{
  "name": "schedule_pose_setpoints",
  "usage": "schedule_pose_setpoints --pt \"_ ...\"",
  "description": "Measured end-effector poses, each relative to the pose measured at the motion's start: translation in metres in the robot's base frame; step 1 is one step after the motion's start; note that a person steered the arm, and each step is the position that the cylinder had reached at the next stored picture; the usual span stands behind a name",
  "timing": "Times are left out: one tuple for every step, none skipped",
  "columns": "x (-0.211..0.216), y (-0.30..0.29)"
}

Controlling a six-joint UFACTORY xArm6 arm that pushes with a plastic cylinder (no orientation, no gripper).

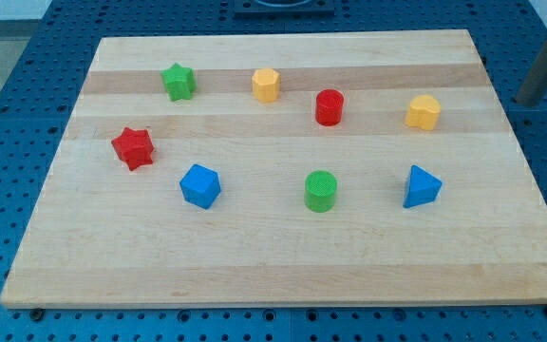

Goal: Push the yellow heart into the right side of the yellow hexagon

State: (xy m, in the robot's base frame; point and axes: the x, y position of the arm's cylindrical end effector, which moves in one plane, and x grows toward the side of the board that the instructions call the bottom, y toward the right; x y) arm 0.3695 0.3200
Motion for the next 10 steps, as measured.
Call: schedule_pose_setpoints --pt "0.048 -0.024" --pt "0.064 -0.092" --pt "0.046 -0.149" --pt "0.012 -0.163" --pt "0.028 -0.146" --pt "0.029 -0.122" --pt "0.008 -0.121" --pt "-0.007 -0.133" --pt "0.000 -0.133" --pt "0.028 -0.101"
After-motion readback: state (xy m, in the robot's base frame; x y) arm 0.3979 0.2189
